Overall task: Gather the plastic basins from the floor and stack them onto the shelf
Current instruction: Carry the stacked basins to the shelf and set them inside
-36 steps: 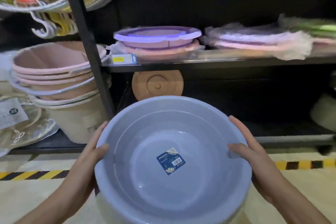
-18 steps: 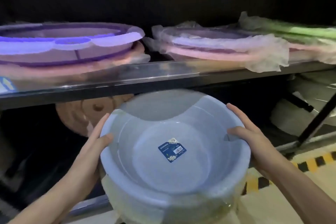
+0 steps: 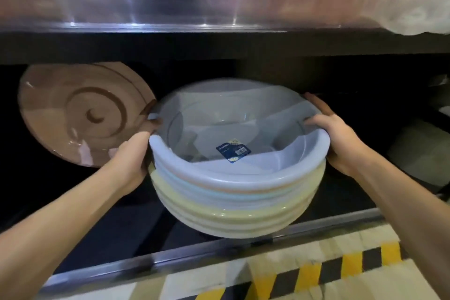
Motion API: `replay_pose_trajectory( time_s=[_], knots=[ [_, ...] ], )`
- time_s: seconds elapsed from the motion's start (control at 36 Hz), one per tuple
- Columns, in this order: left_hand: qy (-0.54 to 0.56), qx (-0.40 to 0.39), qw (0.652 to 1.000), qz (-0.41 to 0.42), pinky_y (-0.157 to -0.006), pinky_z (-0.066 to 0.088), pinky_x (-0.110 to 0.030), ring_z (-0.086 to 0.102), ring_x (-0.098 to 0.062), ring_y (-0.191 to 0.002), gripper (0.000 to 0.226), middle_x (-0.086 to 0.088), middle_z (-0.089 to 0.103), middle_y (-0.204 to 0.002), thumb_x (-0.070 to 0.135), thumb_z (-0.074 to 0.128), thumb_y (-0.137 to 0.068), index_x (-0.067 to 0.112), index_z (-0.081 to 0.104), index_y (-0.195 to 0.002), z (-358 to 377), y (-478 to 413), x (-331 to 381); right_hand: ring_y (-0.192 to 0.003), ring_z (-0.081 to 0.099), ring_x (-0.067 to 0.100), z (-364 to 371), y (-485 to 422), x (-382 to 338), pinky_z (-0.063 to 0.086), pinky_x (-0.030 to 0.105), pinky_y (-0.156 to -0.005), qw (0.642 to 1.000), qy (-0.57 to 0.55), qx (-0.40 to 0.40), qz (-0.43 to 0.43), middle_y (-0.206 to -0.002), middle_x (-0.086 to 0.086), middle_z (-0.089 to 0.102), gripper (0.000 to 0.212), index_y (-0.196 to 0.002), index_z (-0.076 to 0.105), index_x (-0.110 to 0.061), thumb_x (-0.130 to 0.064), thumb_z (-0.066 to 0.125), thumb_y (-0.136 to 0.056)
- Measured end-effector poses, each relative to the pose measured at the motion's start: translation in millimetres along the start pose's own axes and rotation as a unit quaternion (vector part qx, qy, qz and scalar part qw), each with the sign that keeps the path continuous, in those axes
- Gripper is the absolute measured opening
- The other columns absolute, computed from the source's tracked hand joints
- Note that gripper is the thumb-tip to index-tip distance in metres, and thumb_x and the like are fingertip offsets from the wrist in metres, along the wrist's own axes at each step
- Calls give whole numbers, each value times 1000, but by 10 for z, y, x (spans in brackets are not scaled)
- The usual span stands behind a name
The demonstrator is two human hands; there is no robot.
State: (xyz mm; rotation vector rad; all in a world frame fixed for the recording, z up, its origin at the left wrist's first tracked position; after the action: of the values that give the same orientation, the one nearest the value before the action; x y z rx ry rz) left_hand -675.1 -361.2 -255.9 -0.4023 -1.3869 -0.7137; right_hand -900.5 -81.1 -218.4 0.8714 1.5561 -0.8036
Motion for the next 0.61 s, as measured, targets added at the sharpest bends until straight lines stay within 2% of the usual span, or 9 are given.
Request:
replay_pose_trajectory(
  time_s=[0.08, 0.17, 0.22, 0.28, 0.36, 0.42, 0.53, 0.61],
  knots=[
    [12, 39, 999, 13, -88, 56, -37, 70, -21, -99, 32, -1, 73, -111, 36, 63, -89, 22, 68, -116, 76, -150, -52, -88, 71, 1, 0, -179, 121, 56, 16, -66, 1000, -4, -15, -6, -110, -18, 62, 61, -145, 44, -46, -11, 54, -96],
    [27, 66, 997, 20, -84, 55, -35, 69, -24, -103, 37, -3, 72, -116, 36, 62, -88, 20, 66, -122, 136, -251, -107, -97, 68, 6, 12, -300, 229, 55, 19, -72, 1000, -11, -23, -3, -114, -17, 64, 63, -147, 43, -44, -12, 56, -95],
    [27, 77, 996, 20, -81, 56, -33, 71, -20, -97, 27, -2, 74, -109, 33, 61, -91, 23, 68, -115, 146, -325, -178, -104, 68, 11, 18, -381, 331, 55, 24, -78, 1000, -13, -24, -1, -118, -15, 66, 64, -148, 42, -44, -13, 58, -94],
    [23, 65, 997, 23, -78, 56, -32, 73, -13, -87, 18, 1, 75, -102, 30, 59, -93, 27, 69, -107, 156, -371, -225, -101, 69, 8, 27, -435, 417, 55, 24, -77, 1000, -16, -22, -1, -117, -17, 66, 64, -148, 42, -45, -15, 59, -94],
    [11, 31, 999, 34, -93, 55, -40, 70, -22, -106, 30, -2, 73, -116, 30, 58, -95, 25, 67, -123, 144, -404, -297, -98, 68, 5, 39, -478, 505, 55, 22, -75, 1000, -24, -21, 0, -114, -21, 64, 62, -146, 44, -46, -14, 56, -95],
    [15, 10, 999, 37, -98, 53, -42, 67, -24, -111, 33, -3, 72, -121, 31, 56, -97, 25, 64, -128, 132, -400, -351, -100, 67, 9, 53, -498, 560, 55, 25, -77, 999, -27, -20, 4, -115, -20, 64, 61, -141, 47, -50, -12, 55, -94],
    [6, -12, 999, 38, -97, 53, -45, 68, -25, -111, 36, -2, 73, -118, 34, 57, -92, 29, 64, -127, 126, -418, -441, -104, 66, 15, 60, -528, 668, 56, 34, -83, 1000, -26, -8, 6, -116, -17, 63, 60, -127, 52, -59, -11, 56, -92],
    [8, -15, 999, 38, -89, 56, -40, 68, -26, -109, 35, -4, 73, -119, 31, 57, -91, 29, 65, -125, 89, -444, -507, -106, 65, 16, 75, -528, 724, 56, 36, -86, 999, -30, -9, 2, -118, -16, 63, 63, -134, 53, -55, -9, 55, -92]
  ],
)
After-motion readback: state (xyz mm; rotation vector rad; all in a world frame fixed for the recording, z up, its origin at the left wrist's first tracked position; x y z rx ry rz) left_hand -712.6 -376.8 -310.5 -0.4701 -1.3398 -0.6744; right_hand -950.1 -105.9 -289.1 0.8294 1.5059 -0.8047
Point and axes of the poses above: each hand's wrist, its own y-axis away from the middle knuckle, its own z-axis out of the palm, x = y × z, the point moved 4 cm from there along -y, towards the middle knuckle
